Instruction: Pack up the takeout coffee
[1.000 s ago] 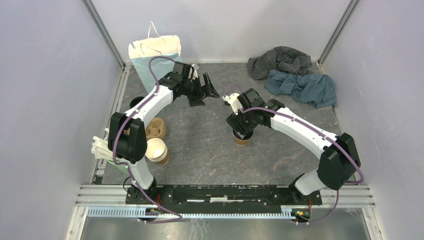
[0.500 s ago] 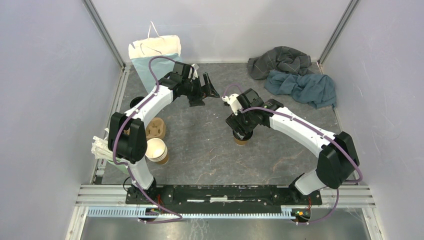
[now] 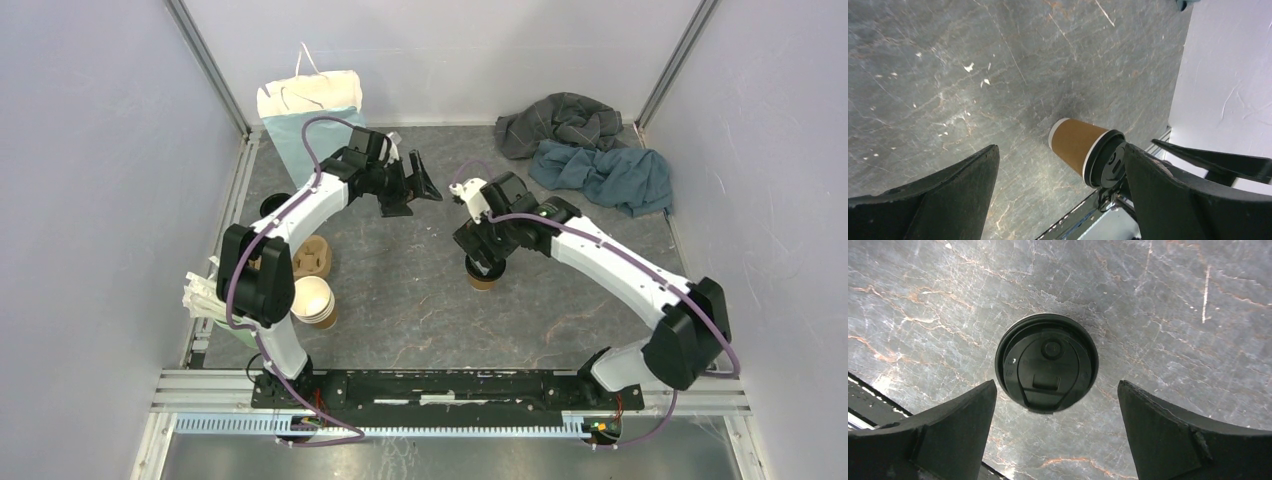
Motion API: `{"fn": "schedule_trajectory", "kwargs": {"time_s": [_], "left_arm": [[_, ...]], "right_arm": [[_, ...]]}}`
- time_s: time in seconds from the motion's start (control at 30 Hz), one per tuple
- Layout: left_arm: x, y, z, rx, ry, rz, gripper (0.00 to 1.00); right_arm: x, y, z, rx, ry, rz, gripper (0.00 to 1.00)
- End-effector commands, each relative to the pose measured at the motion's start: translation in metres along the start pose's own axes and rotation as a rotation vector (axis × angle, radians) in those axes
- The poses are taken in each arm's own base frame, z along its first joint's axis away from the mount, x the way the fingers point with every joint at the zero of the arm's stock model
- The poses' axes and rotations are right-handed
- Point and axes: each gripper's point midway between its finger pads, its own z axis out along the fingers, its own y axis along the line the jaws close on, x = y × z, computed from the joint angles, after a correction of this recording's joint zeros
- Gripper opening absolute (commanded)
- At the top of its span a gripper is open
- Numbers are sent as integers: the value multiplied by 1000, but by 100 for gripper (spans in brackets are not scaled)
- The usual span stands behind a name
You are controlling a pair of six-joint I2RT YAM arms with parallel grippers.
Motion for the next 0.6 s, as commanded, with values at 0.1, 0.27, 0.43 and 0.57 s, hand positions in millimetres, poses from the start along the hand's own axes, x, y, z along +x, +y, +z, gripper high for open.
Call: {"fn": "schedule_trajectory", "kwargs": {"time_s": [0.1, 0.27, 0.43, 0.57], "left_arm": [[46, -43, 1, 82, 97, 26, 91], [86, -60, 8, 92, 186, 37, 72], [109, -50, 10, 68, 224, 3, 54], [121, -50, 14, 114, 266, -33, 48]], "right_arm": [[-11, -8, -37, 12, -128, 96, 97], [-2, -12, -37, -52, -179, 283, 90], [6, -8, -25, -158, -230, 401, 84], [4, -12, -23, -157, -235, 417, 77]]}}
